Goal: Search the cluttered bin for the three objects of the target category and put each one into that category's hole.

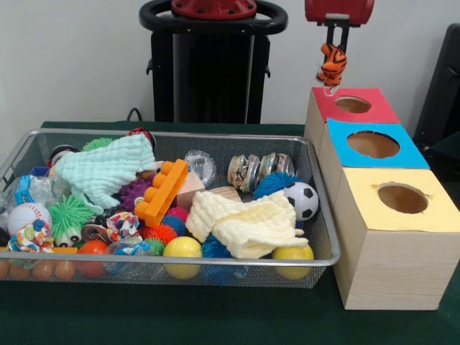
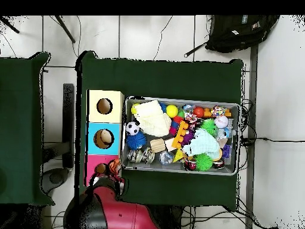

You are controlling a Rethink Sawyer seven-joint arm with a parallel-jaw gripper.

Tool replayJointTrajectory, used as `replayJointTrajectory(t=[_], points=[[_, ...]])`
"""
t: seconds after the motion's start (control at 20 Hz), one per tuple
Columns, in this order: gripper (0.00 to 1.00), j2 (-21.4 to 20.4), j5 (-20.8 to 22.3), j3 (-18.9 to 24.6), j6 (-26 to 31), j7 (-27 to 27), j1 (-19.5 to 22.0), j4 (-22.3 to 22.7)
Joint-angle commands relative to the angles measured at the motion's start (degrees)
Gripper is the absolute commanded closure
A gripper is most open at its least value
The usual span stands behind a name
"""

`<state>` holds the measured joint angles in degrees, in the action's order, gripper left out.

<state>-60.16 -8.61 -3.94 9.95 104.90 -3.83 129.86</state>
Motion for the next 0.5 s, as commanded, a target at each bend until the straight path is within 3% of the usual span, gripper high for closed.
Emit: replayJointTrajectory(t=[0.05, 0.5], points=[[1.0, 5.51, -3.33, 5.19, -7.22, 12.88, 2.5, -4.37], [1.0, 8.67, -7.41, 5.56, -7.73, 13.99, -0.24, -8.05]])
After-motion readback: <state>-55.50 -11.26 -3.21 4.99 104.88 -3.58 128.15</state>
